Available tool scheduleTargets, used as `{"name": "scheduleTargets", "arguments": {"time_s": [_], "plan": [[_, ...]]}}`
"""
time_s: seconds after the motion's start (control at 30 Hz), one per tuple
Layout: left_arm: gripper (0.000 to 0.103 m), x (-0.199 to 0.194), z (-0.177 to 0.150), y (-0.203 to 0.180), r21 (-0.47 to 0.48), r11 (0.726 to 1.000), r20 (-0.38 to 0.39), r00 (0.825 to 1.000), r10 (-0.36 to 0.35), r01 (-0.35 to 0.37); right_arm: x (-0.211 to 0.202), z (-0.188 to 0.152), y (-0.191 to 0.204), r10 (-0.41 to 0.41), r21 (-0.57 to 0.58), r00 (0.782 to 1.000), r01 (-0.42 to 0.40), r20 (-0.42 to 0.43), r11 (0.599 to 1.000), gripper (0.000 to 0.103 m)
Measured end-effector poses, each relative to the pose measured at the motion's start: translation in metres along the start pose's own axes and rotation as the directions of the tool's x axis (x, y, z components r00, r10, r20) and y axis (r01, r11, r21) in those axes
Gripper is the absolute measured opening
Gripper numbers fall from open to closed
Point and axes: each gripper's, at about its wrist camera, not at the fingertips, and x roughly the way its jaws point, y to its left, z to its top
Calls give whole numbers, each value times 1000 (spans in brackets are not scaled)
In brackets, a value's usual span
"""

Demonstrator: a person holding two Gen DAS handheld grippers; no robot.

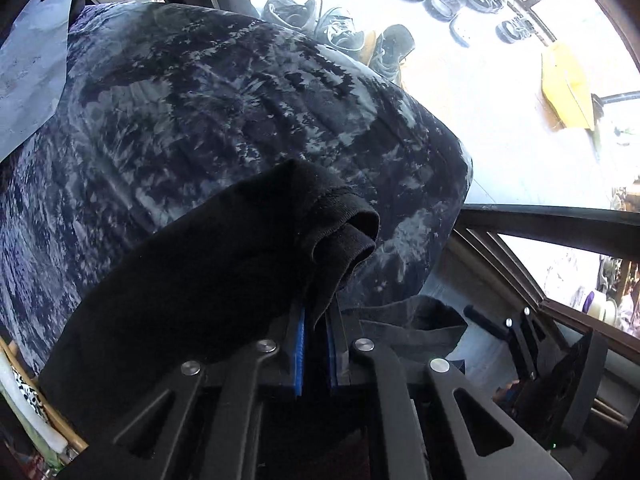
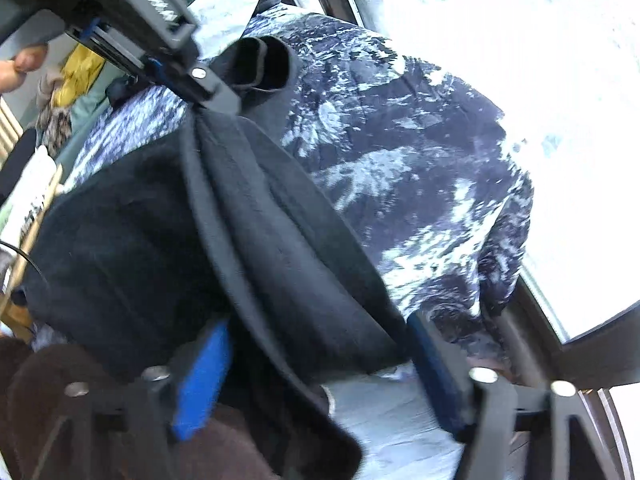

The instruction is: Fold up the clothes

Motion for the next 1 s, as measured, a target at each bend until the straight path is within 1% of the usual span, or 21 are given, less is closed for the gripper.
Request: {"name": "scheduleTargets", "arguments": {"time_s": [0.03, 0.07, 0.1, 0.13, 0.17, 0.23, 0.3, 0.33, 0.37, 0.4, 0.43, 0.47, 0.53, 0.6, 0.67, 0.73, 0.8, 0.83, 0.9, 0.97, 1.0], "plan": [[8, -3, -11, 18, -1, 1000, 1, 1000, -10, 10, 2, 1, -4, 4, 0, 1000, -4, -4, 1000, 76], [8, 1, -14, 25, 0, 1000, 1, 1000, -15, 15, 5, 1, -7, 10, 3, 1000, -10, -9, 1000, 77], [8, 5, -6, 24, 1, 1000, -1, 1000, -17, 17, 10, 2, -11, 36, 7, 999, -36, -23, 999, 79], [8, 6, 7, 11, 2, 1000, -4, 1000, -18, 18, 16, 3, -16, 68, 11, 997, -68, -40, 998, 79], [8, 3, 11, 5, 2, 1000, -6, 1000, -20, 20, 22, 4, -20, 100, 16, 993, -99, -56, 995, 79], [8, -2, 5, 16, 5, 1000, -7, 1000, -28, 28, 34, 5, -29, 178, 43, 980, -175, -90, 984, 79], [8, -9, -1, 29, 2, 999, -4, 999, -35, 35, 45, 4, -40, 268, 117, 958, -256, -106, 960, 79], [8, -17, 15, 25, -3, 999, -5, 999, -44, 44, 48, 3, -46, 304, 167, 948, -286, -97, 944, 62], [8, -25, 47, 10, -8, 998, -7, 998, -56, 56, 51, 2, -52, 339, 216, 937, -315, -87, 924, 42], [8, -29, 61, 4, -11, 998, -8, 998, -60, 60, 49, 1, -56, 390, 261, 919, -362, -61, 895, 11], [8, -37, 59, 10, -10, 998, -5, 998, -58, 57, 42, 1, -56, 390, 273, 920, -366, -35, 889, 10], [8, -45, 58, 15, -9, 998, -2, 998, -56, 56, 34, 0, -54, 374, 277, 928, -356, -12, 893, 9], [8, -58, 59, 18, -2, 999, 8, 999, -47, 47, 17, 4, -31, 314, 200, 949, -304, -20, 931, 8], [8, -78, 55, 20, 4, 1000, 38, 999, -24, 24, -2, 12, -3, 252, 106, 967, -248, -26, 963, 8], [8, -95, 48, 32, -14, 1000, 78, 997, -13, 14, -19, 24, 25, 226, 30, 974, -225, -7, 974, 8], [8, -110, 36, 52, -49, 998, 117, 993, -21, 27, -33, 37, 56, 236, -35, 971, -235, 21, 971, 8], [8, -92, 41, 62, -90, 996, 149, 989, -13, 26, -36, 50, 88, 268, -73, 963, -267, 6, 961, 8], [8, -76, 40, 66, -109, 994, 162, 987, -2, 20, -34, 56, 105, 292, -95, 956, -292, -17, 952, 8], [8, -73, 20, 96, -148, 989, 173, 985, 28, -2, -22, 61, 144, 321, -144, 945, -328, -72, 934, 8], [8, -62, 2, 123, -197, 980, 172, 984, 36, -1, -3, 62, 186, 333, -194, 931, -358, -150, 913, 8], [8, -51, -4, 136, -225, 974, 162, 986, 43, -6, 12, 61, 211, 326, -228, 922, -371, -211, 900, 8]]}}
